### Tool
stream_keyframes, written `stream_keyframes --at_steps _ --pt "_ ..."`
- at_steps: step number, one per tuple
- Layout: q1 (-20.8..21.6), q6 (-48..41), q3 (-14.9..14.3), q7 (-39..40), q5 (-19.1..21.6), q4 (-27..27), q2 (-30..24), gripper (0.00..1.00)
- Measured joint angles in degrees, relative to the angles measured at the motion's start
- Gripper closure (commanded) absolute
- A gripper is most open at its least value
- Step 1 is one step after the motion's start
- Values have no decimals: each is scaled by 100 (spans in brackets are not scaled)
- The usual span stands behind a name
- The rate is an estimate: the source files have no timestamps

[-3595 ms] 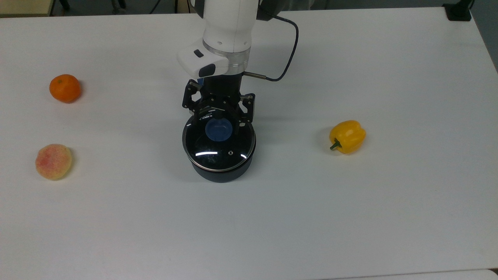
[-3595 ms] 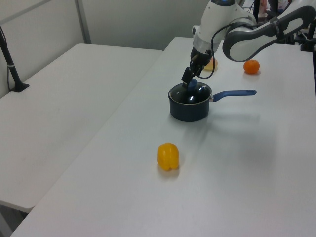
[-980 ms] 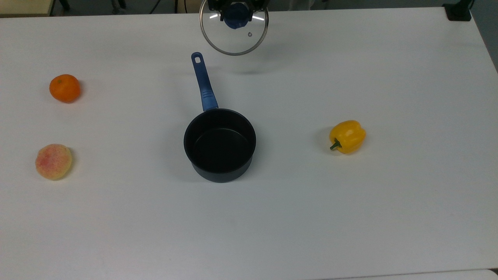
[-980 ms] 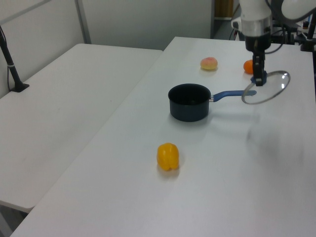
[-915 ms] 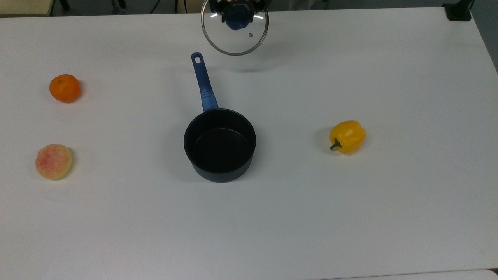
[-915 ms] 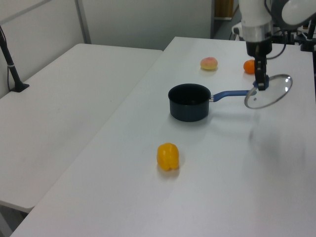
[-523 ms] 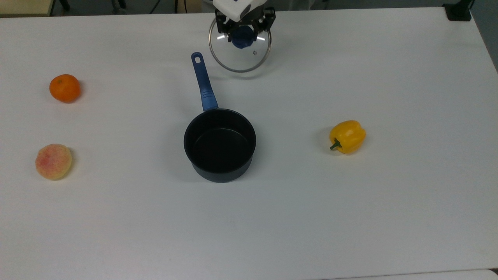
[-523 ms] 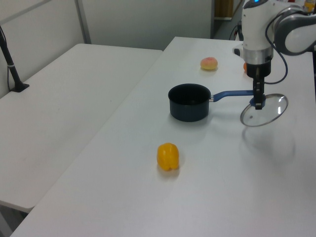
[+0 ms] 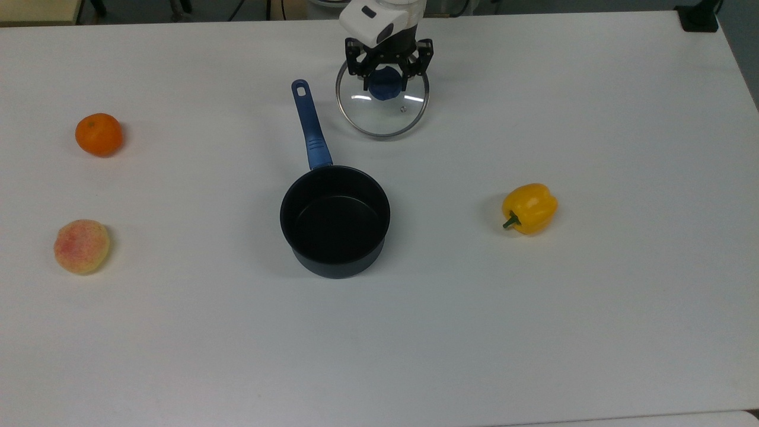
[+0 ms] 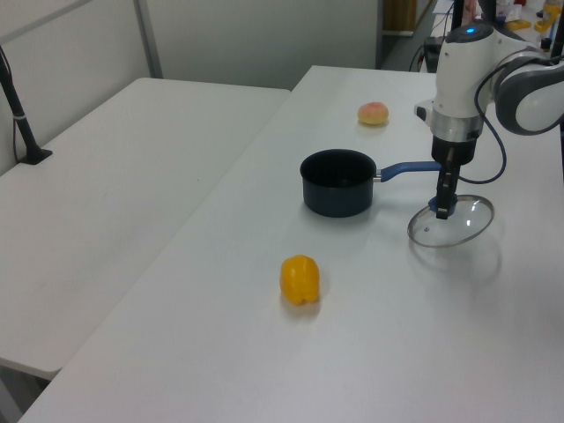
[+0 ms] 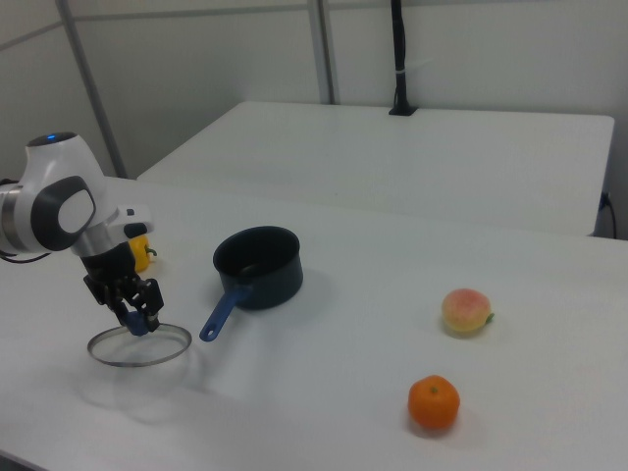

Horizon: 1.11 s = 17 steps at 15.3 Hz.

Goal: Open lid
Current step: 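Carry the lid beside the saucepan and lower it onto the table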

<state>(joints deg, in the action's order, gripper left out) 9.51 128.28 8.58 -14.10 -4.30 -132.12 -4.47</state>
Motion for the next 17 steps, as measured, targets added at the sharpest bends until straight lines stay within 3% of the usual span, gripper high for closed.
stream_keyframes --at_steps 5,7,10,17 --pt "-129 737 0 -72 0 -274 116 93" --pt "-128 770 0 -119 0 -298 128 67" --pt "-128 770 0 -139 0 -298 128 44" --pt "-128 749 0 -183 0 -297 129 24"
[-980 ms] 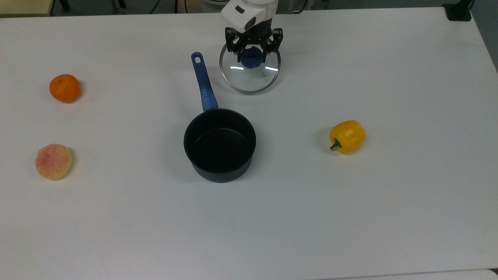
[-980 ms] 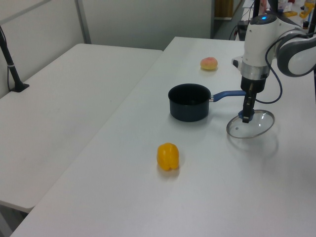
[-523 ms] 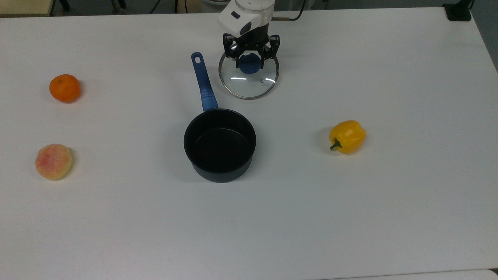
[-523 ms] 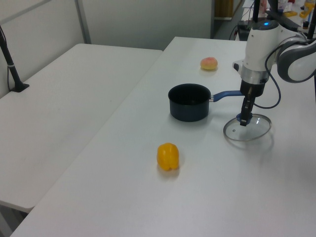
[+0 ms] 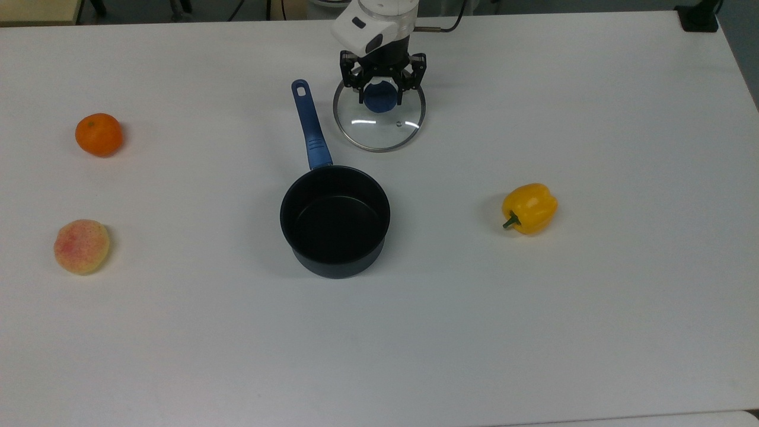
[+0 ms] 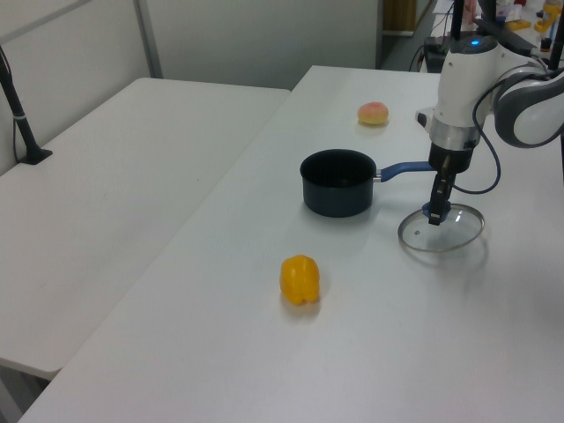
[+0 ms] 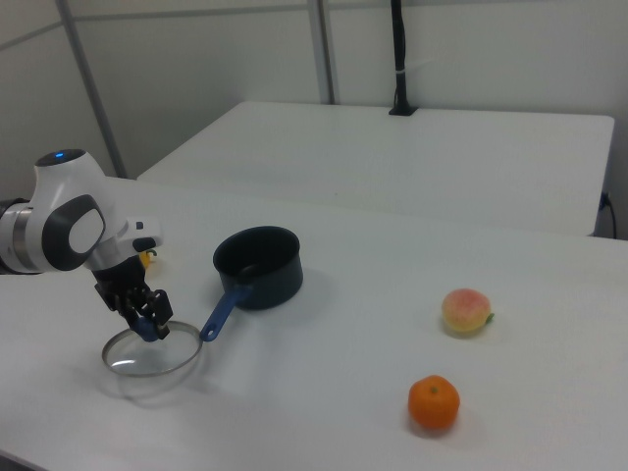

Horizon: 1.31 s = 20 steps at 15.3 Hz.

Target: Open lid

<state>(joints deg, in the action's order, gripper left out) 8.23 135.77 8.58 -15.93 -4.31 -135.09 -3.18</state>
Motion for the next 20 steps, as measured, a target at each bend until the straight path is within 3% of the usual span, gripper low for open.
stream_keyframes --at_steps 6,9,13,17,20 --pt "0 -51 0 -20 0 20 -23 2" --pt "0 -564 0 -78 0 257 -60 0" --pt "0 -1947 0 -123 0 1264 -189 0" --pt "-26 -2750 1 -124 4 2091 -252 0" --pt "-236 -3510 -7 0 264 2825 -256 0"
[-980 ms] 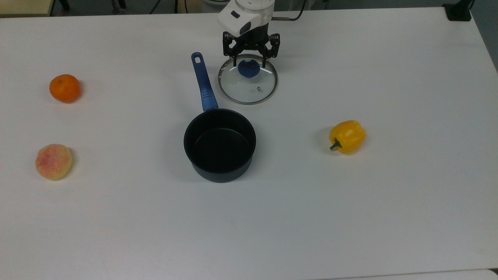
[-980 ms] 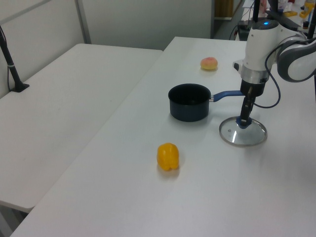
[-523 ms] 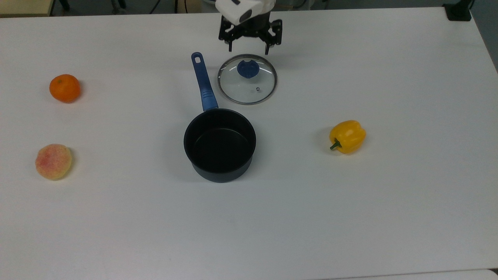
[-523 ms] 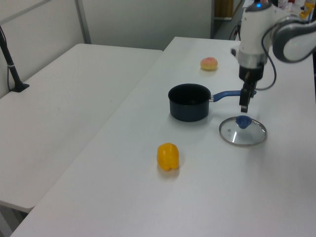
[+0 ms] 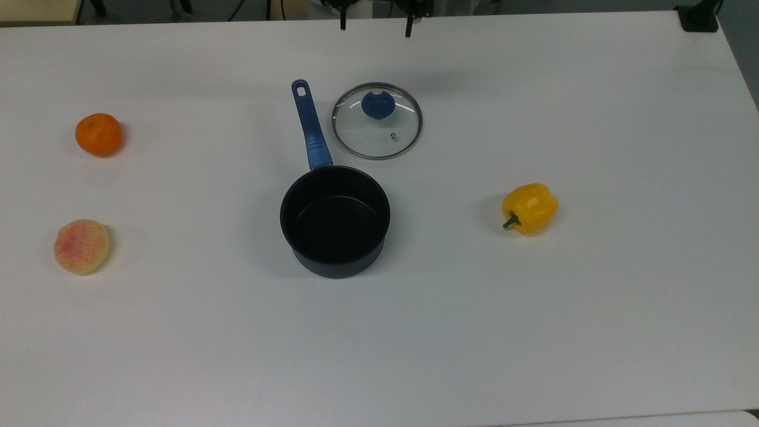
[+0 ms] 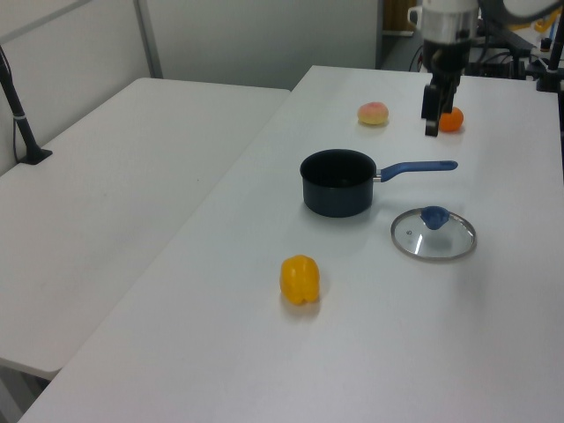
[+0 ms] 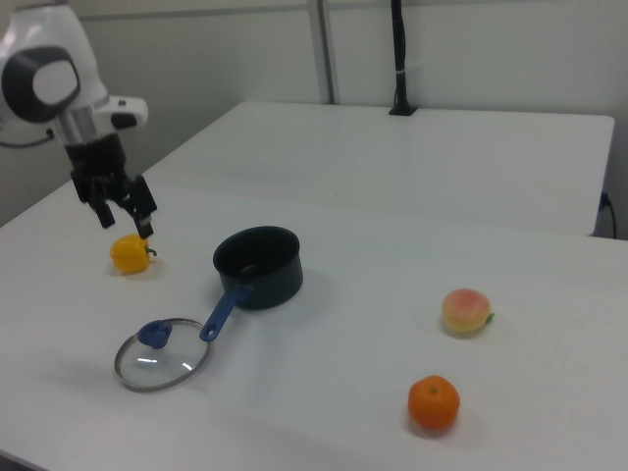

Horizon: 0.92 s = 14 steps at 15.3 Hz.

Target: Open lid

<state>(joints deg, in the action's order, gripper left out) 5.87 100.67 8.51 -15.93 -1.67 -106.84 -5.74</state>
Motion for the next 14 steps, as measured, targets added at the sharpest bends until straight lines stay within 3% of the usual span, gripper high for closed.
stream_keyframes --at_steps 4,10,14 --pt "-152 -324 -165 222 152 589 -2 0" --pt "-83 -281 -865 1462 169 868 17 0" --pt "298 -37 -1336 2141 170 868 80 0"
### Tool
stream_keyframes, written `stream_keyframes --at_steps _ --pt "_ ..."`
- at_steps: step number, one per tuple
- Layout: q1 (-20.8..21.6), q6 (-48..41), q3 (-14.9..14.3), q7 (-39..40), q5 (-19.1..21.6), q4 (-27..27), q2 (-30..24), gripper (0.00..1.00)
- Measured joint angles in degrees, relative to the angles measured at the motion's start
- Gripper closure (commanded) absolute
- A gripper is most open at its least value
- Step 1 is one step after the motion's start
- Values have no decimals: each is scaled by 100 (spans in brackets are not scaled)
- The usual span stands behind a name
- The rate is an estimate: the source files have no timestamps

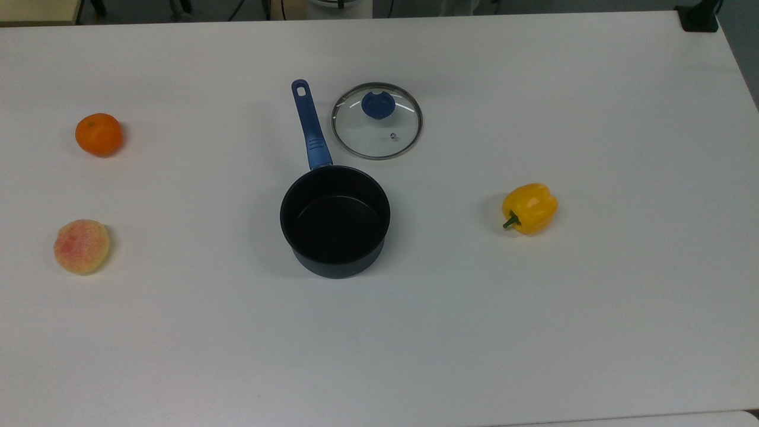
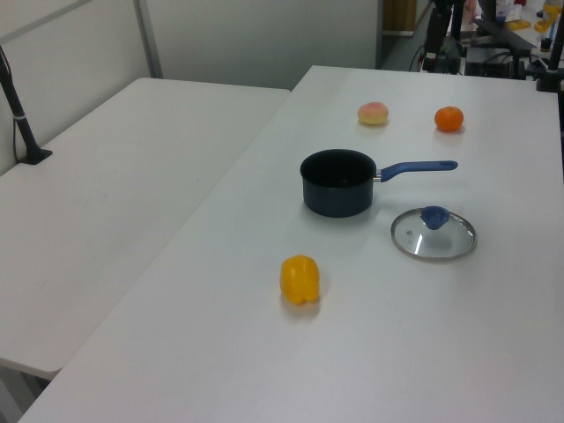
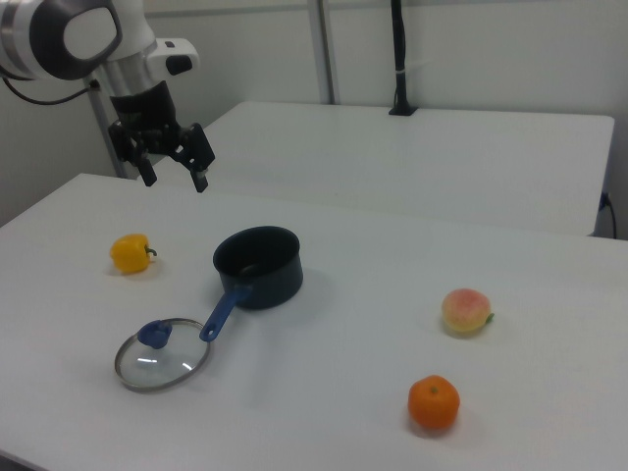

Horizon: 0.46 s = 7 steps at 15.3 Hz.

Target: Open lid

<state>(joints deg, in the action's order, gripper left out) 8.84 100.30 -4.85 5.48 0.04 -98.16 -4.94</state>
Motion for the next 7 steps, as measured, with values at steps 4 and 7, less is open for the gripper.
stream_keyframes --at_steps 4,7 --pt "100 24 -103 113 0 0 38 0" --pt "112 24 -116 113 0 0 38 0"
